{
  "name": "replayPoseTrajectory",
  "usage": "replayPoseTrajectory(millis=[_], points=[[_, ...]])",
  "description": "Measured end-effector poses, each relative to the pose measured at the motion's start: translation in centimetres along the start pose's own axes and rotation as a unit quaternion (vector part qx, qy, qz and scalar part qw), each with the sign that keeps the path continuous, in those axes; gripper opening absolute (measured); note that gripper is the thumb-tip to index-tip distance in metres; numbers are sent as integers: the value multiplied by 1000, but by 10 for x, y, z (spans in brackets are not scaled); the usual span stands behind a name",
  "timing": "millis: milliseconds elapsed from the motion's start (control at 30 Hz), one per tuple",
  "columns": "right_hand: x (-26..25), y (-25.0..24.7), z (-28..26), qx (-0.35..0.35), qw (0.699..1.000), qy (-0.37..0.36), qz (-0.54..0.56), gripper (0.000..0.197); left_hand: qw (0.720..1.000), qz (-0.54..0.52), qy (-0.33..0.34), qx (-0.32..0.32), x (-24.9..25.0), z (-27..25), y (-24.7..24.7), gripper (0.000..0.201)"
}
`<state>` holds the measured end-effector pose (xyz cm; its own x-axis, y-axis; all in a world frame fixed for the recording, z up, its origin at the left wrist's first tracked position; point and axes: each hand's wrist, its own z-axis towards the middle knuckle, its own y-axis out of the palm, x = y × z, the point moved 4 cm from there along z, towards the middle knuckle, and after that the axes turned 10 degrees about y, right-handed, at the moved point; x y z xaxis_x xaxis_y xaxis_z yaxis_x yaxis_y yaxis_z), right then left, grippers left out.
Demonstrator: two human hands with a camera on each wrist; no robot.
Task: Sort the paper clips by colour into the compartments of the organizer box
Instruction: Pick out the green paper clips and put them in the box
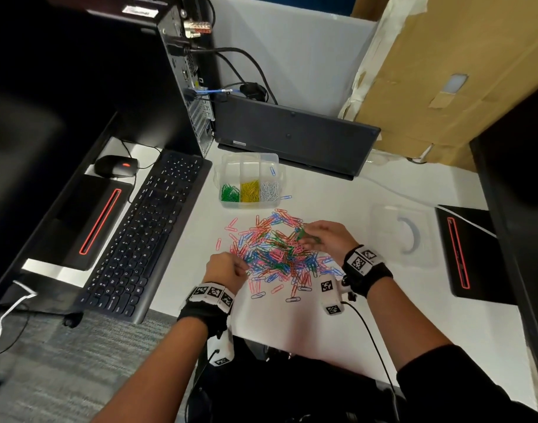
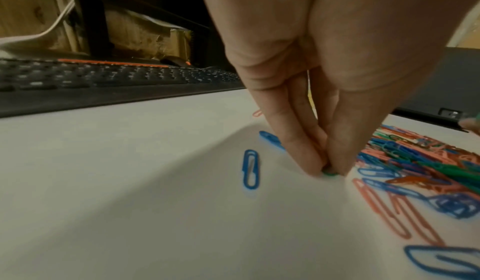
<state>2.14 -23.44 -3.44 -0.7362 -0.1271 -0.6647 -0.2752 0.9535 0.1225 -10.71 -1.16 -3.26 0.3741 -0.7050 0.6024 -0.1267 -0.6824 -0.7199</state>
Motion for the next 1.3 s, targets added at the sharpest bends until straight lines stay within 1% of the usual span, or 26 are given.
replayPoseTrajectory(millis=[67,167,267,367,433,467,533,567,600,633,667,700,767,833,867,933,1033,1067,1133,1167,1200,1267,1300], points=[[-4,-1,-3,0,999,-3,34,6,1000,16,7,-9,3,4,1,15],[-5,-2,-6,-10,995,3,103,7,999,44,24,-17,7,7,2,24],[0,-3,-6,-22,987,23,157,9,997,64,41,-26,9,8,5,27],[5,-4,-7,-50,972,50,223,14,995,72,47,-44,5,11,2,27],[3,-2,-5,-57,973,57,217,15,997,55,37,-34,3,15,-7,31],[1,1,-3,-54,980,59,183,15,999,38,29,-24,1,17,-12,32],[-4,9,6,-24,997,43,54,18,1000,-2,15,-1,-3,22,-21,27],[-8,13,10,0,999,20,-42,19,1000,-21,9,4,-6,24,-23,24],[-13,18,14,30,987,-18,-154,19,999,-41,5,6,-7,26,-25,23],[-18,24,17,58,961,-69,-261,16,998,-64,0,7,-9,30,-26,24],[-24,31,18,78,929,-120,-341,13,996,-88,-6,8,-10,32,-27,26],[-28,38,20,89,903,-157,-390,9,994,-109,-14,10,-10,36,-27,30],[-35,51,25,107,856,-195,-466,8,990,-135,-22,24,-7,42,-29,37],[-37,59,34,125,806,-202,-543,9,985,-167,-26,40,-4,47,-28,42],[-37,62,37,129,788,-202,-567,10,982,-181,-27,47,-2,50,-28,43],[-35,63,41,136,776,-205,-580,8,981,-183,-24,59,2,54,-27,41],[-32,62,42,145,772,-213,-582,9,988,-147,6,54,12,60,-25,39],[-32,61,42,145,775,-212,-577,9,989,-133,23,53,17,62,-25,35],[-31,57,42,143,789,-207,-560,4,990,-115,53,56,22,68,-19,20],[-32,56,42,143,794,-210,-553,5,991,-97,67,57,25,72,-16,12],[-32,55,42,143,795,-212,-550,10,993,-68,84,50,28,74,-13,8],[-31,55,44,144,786,-211,-563,20,994,-4,108,31,31,78,-5,16],[-31,55,45,143,777,-212,-575,21,993,22,115,26,33,80,-3,17]])
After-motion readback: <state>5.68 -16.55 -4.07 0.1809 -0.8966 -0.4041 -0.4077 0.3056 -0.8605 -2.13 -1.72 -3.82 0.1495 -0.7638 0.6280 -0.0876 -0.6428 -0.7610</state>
